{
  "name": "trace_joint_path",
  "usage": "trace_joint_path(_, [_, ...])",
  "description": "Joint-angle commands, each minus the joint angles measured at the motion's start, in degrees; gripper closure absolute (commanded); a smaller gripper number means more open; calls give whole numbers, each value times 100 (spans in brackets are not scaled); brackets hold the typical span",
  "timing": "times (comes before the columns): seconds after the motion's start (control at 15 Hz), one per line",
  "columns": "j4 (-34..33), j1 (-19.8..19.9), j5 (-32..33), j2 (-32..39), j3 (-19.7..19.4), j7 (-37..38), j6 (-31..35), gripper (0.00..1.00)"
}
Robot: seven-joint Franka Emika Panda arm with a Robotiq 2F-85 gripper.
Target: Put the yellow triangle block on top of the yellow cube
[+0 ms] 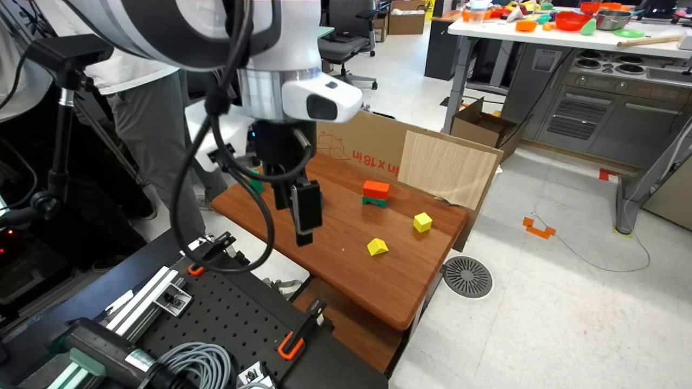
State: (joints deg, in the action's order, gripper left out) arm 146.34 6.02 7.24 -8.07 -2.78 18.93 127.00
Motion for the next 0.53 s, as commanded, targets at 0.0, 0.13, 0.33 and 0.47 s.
trace_joint_path(0.0, [-8,43,-268,904,-108,310,1210,0])
trace_joint_path(0.13, [-122,18,-353,1577,-170,520,1877,0])
trace_joint_path(0.33, [-358,-68,-543,2423,-285,523,2653,0])
trace_joint_path(0.47, [-557,-89,-803,2889,-292,392,2910,0])
